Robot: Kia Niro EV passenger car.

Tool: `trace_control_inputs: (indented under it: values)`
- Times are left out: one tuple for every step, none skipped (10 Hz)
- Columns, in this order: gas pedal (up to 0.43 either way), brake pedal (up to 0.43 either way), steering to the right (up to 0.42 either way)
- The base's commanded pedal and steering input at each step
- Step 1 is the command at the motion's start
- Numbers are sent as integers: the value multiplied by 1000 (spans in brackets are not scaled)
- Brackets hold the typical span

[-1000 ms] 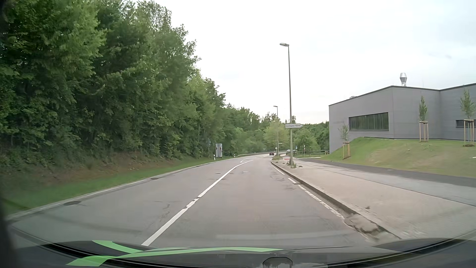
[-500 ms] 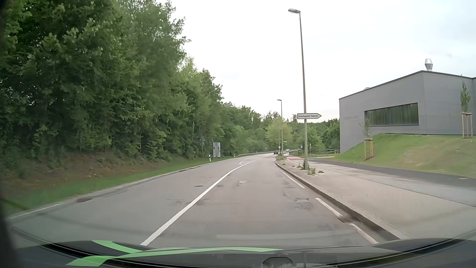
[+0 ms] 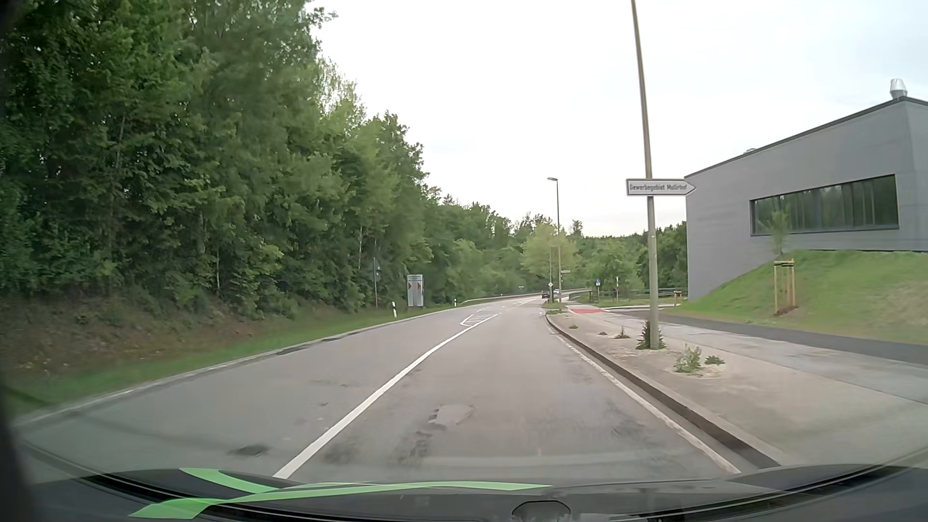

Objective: Follow the waypoints while adhering to traffic rules and regulations

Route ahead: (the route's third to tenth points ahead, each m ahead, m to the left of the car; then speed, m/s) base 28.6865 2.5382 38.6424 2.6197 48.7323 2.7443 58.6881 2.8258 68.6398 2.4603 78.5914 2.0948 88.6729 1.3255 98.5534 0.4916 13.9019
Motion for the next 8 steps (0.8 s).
trace_control_inputs:
  values:
    - [47,0,-3]
    - [47,0,-2]
    - [47,0,-1]
    - [47,0,0]
    - [47,0,1]
    - [47,0,2]
    - [47,0,2]
    - [47,0,2]
